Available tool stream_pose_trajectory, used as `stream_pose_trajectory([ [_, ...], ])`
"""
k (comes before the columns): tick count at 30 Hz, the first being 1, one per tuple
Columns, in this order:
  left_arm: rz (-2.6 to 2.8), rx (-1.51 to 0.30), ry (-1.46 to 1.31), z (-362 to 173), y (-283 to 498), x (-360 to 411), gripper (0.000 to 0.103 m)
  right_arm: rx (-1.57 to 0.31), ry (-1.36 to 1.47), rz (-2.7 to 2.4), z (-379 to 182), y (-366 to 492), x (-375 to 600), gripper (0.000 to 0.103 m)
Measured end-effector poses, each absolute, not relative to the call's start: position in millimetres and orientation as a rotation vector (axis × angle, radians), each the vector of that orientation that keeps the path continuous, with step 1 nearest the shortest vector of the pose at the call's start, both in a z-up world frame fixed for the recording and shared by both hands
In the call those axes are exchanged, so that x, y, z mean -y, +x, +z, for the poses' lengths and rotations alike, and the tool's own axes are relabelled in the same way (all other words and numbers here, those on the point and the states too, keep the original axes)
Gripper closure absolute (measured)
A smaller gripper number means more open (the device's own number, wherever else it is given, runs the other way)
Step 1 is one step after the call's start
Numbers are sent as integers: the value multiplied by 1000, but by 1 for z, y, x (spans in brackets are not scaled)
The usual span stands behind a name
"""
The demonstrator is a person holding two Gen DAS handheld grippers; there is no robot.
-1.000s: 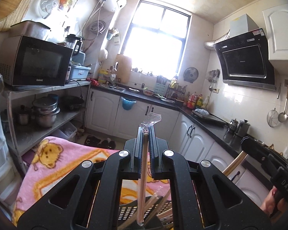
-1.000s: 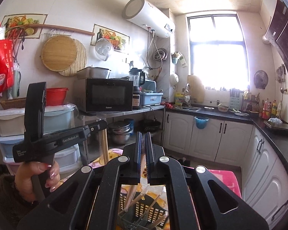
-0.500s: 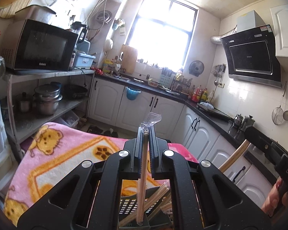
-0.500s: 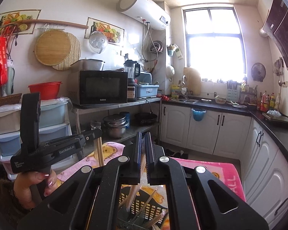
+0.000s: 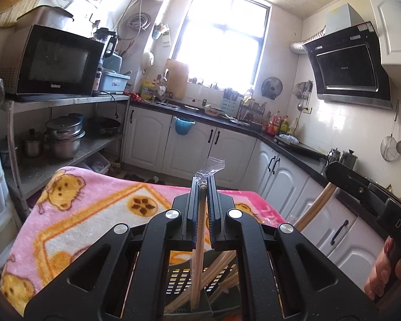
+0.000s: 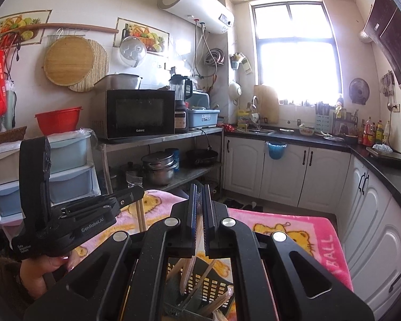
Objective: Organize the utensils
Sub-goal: 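Lower the held chopstick upright into the green caddy with both grippers, then open both grippers to release the chopstick inside the caddy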
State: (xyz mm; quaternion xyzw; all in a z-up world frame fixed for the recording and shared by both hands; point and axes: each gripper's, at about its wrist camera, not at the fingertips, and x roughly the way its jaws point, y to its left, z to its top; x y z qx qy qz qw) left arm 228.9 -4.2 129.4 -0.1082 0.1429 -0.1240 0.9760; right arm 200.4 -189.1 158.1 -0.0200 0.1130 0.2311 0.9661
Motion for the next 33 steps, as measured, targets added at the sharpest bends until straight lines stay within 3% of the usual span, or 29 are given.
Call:
stream_pose_trajectory([
  [20,-244,-375,-191,89,234,7,99,-321,-13,442,115,219,185,98],
  [22,-241,-395,-196,86,234,6,91,-339,-15,443,112,218,185,96],
  [25,-237,-427,-206,80,233,2,82,-352,-12,435,108,216,186,81],
  [33,-237,-485,-226,73,223,-7,54,-384,-9,431,100,201,193,72],
])
